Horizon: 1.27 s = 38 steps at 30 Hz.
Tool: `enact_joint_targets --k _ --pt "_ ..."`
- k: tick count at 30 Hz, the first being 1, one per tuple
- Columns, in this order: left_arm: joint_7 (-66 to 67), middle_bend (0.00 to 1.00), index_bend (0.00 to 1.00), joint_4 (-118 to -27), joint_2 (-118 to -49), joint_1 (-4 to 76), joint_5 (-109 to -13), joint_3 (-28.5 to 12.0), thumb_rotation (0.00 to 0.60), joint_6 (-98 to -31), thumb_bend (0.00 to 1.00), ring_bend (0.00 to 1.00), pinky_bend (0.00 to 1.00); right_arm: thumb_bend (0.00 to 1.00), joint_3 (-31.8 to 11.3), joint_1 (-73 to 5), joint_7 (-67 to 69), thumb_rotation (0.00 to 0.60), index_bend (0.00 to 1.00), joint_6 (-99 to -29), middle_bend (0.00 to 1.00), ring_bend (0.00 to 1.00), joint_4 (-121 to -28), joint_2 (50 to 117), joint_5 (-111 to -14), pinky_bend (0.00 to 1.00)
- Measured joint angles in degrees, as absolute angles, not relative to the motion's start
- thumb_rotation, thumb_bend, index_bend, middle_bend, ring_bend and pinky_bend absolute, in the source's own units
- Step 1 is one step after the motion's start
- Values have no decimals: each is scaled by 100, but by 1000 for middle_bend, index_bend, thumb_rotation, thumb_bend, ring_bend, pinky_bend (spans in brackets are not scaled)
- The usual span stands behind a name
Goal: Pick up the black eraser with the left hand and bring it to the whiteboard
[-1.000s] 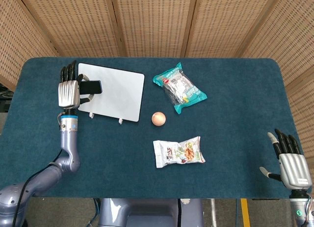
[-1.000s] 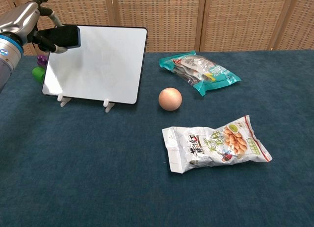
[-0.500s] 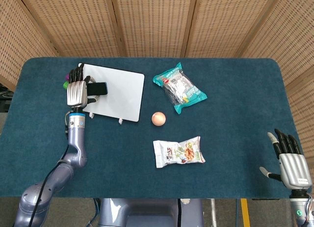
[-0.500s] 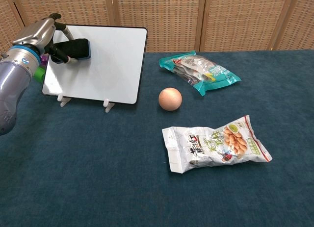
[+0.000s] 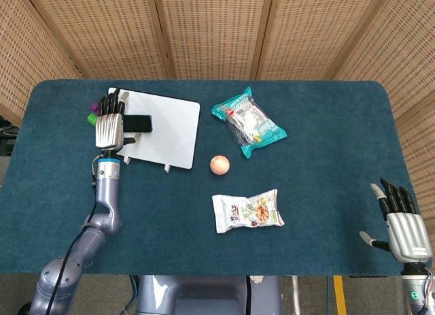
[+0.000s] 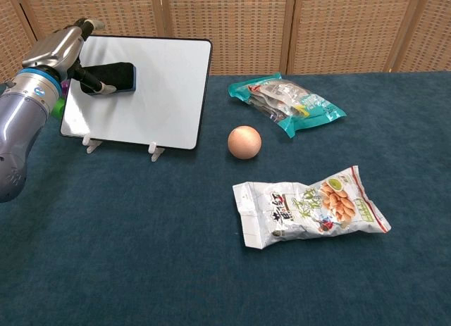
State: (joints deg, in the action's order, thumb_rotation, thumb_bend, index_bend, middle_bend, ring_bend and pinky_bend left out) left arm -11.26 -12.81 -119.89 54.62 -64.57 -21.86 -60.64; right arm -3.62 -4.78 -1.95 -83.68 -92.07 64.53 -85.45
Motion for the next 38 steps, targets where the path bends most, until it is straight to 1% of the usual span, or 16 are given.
enact_joint_targets --k 6,9,12,16,18,21,24,31,34,38 --pt "-1219 0 0 -1211 -12021 5448 -6540 -2137 600 -6104 136 0 0 53 -360 -476 -193 600 21 -8371 0 0 -9206 6453 -8548 0" --pt "-1417 0 0 -1268 -11983 5420 -6630 -2086 600 -6292 128 0 0 55 -361 -478 -187 600 21 -8367 0 0 -9204 6452 -8545 0" --pt "-1698 0 0 -1375 -11875 5337 -6795 -1979 600 -6645 107 0 0 53 -358 -478 -183 600 21 -8367 0 0 -9200 6451 -8549 0" --pt "-2144 0 0 -1763 -11435 5029 -7103 -1734 600 -7174 26 0 0 53 -356 -476 -190 600 21 -8375 0 0 -9199 6452 -8556 0" --pt "-2220 0 0 -2026 -11141 4852 -7221 -1608 600 -7244 1 0 0 53 -354 -475 -202 600 21 -8379 0 0 -9201 6453 -8560 0" --pt "-2257 0 0 -2623 -10547 4515 -7384 -1396 600 -7302 0 0 0 53 -355 -474 -230 600 21 -8385 0 0 -9209 6456 -8562 0" --pt "-2205 0 0 -3436 -9916 4153 -7474 -1212 600 -7337 0 0 0 53 -356 -473 -272 600 21 -8392 0 0 -9220 6460 -8560 0" --pt "-1703 0 0 -6097 -8281 3168 -7296 -849 600 -7284 0 0 0 55 -356 -462 -339 600 21 -8418 0 0 -9237 6472 -8560 0" --pt "-1524 0 0 -6954 -7668 2588 -7152 -646 600 -7274 0 0 0 53 -354 -455 -347 600 21 -8433 0 0 -9234 6478 -8565 0" --pt "-1408 0 0 -7543 -7282 2018 -7072 -378 600 -7295 0 0 0 55 -351 -450 -344 600 21 -8442 0 0 -9227 6482 -8574 0"
